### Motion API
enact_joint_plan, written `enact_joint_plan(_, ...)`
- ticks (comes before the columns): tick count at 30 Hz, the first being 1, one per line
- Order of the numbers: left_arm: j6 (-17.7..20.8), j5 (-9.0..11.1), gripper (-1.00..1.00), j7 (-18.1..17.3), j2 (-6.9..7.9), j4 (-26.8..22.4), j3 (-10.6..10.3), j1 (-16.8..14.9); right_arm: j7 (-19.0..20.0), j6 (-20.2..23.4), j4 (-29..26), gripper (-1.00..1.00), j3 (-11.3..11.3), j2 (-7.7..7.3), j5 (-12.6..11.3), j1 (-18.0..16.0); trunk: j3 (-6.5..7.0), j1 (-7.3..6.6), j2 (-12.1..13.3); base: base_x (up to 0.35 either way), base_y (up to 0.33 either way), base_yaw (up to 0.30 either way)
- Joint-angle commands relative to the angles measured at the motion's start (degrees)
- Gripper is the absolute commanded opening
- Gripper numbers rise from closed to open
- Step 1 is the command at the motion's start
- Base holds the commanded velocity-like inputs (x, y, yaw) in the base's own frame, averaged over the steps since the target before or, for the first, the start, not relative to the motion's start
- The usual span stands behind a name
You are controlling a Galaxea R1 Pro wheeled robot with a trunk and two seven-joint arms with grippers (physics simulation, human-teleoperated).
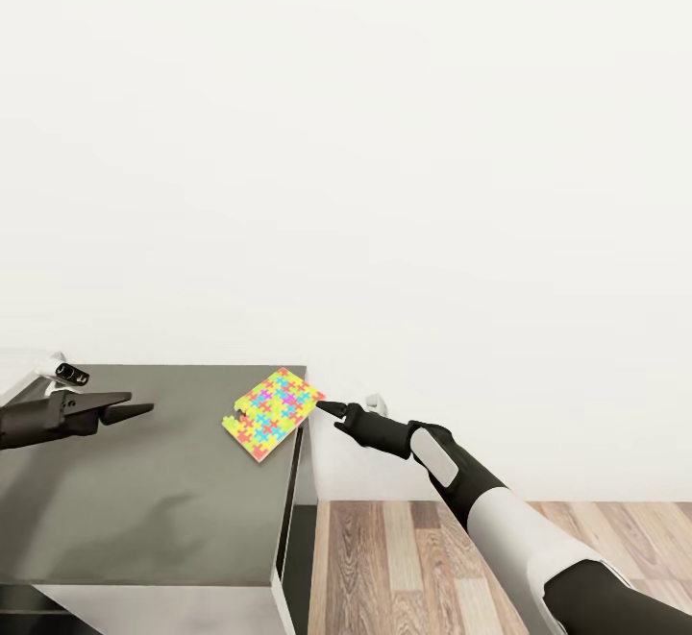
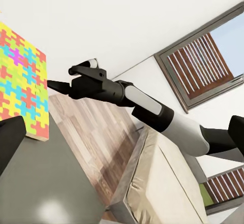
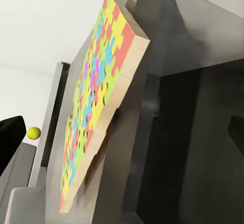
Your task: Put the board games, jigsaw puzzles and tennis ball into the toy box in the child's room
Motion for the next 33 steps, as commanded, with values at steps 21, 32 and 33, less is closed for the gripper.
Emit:
enact_joint_plan(21, 0.6, 0.1, 1.00, -0.2, 0.05, 0.0, -0.1, 0.0, 0.0, 0.2, 0.0, 1.00, 0.2, 0.04, -0.4, 0.0, -0.05, -0.01, 0.0, 0.039, 0.000, 0.000)
enact_joint_plan(32, 0.6, 0.0, 1.00, -0.2, -0.07, 0.0, -0.1, 0.0, 0.0, 0.2, 0.0, 1.00, 0.2, 0.04, -0.4, 0.0, -0.05, -0.01, 0.0, 0.052, 0.023, 0.000)
enact_joint_plan(33, 0.6, 0.0, 1.00, -0.2, -0.08, 0.0, -0.1, 0.0, 0.0, 0.2, 0.0, 1.00, 0.2, 0.04, -0.4, 0.0, -0.05, -0.01, 0.0, 0.056, 0.019, 0.000)
